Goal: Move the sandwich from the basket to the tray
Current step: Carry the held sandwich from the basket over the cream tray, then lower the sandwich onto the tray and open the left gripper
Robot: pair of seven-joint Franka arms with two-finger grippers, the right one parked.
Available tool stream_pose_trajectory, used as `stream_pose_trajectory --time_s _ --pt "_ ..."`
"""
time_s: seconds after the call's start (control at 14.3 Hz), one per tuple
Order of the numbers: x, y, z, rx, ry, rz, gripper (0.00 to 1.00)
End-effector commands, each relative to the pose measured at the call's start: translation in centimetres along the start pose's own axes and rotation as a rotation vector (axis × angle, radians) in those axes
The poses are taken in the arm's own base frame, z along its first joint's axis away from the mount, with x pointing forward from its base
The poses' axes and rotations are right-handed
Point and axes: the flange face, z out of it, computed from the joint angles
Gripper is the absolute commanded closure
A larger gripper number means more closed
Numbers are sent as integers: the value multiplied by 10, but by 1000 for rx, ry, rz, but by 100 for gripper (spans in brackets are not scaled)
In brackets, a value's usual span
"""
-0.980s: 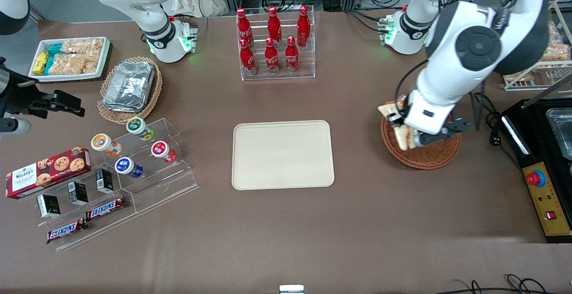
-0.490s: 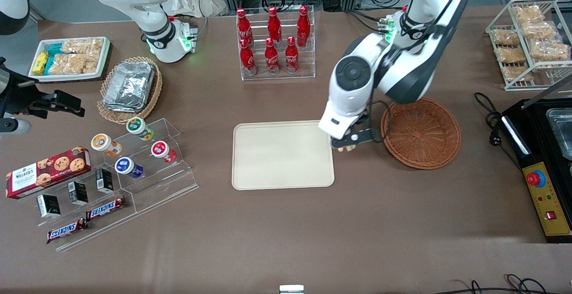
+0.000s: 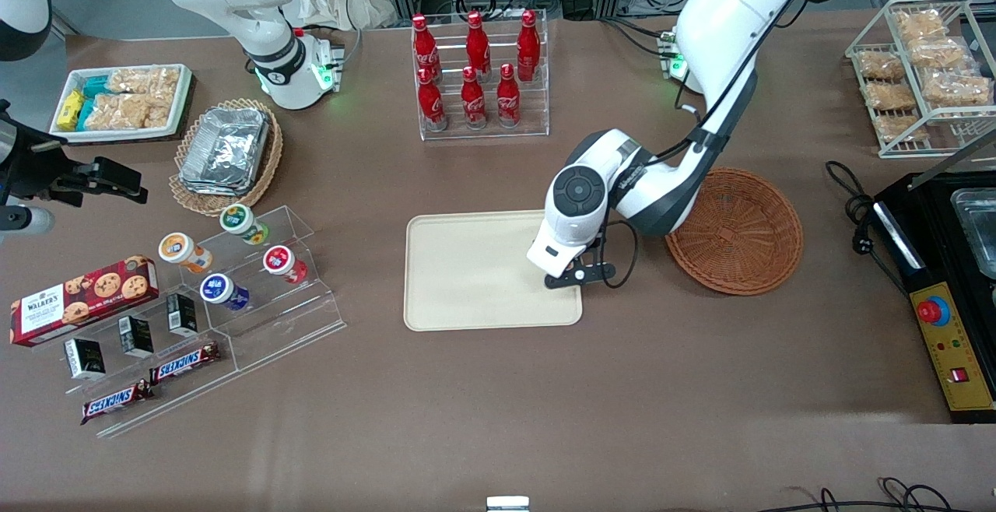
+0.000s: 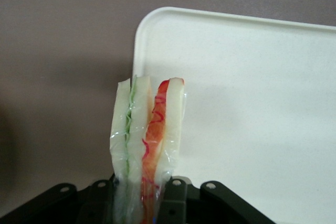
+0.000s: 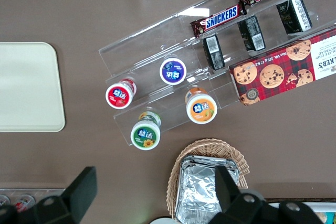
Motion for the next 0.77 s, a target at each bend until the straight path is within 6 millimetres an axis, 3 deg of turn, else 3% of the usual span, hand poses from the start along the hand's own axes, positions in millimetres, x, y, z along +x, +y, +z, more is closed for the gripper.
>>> stream_pose_trajectory --time_s 0.0,0.14,0.35,0.42,0.49,0.7 --pt "6 11 15 12 56 51 100" --pt "-1 18 33 23 73 101 100" --pt "-10 29 37 14 85 136 99" --pt "-13 32 39 12 86 142 71" --pt "-12 33 42 10 83 126 1" --pt "-9 33 32 5 93 132 0"
